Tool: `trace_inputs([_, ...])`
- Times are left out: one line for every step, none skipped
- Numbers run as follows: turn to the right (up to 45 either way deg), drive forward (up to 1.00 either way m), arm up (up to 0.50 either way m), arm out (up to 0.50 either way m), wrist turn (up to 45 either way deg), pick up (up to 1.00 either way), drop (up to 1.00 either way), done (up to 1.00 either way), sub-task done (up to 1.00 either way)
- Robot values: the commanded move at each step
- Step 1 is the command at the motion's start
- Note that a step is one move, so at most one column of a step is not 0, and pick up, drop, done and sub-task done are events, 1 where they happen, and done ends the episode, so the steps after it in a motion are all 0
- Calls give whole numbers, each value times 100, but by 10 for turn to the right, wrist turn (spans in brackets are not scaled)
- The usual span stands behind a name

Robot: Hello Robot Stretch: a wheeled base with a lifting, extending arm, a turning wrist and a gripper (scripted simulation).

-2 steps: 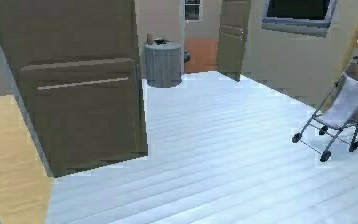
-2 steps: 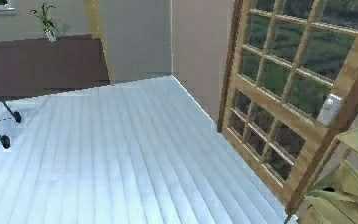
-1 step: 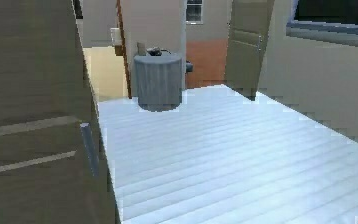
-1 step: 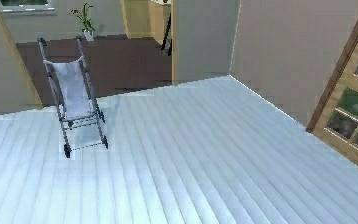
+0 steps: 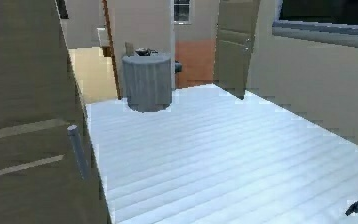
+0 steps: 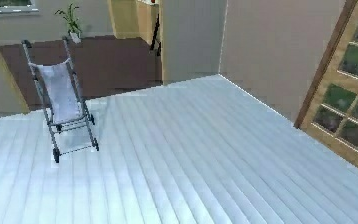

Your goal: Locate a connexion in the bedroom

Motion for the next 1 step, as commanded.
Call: trace_inputs([0,65,0,0,0,0,0,0,0])
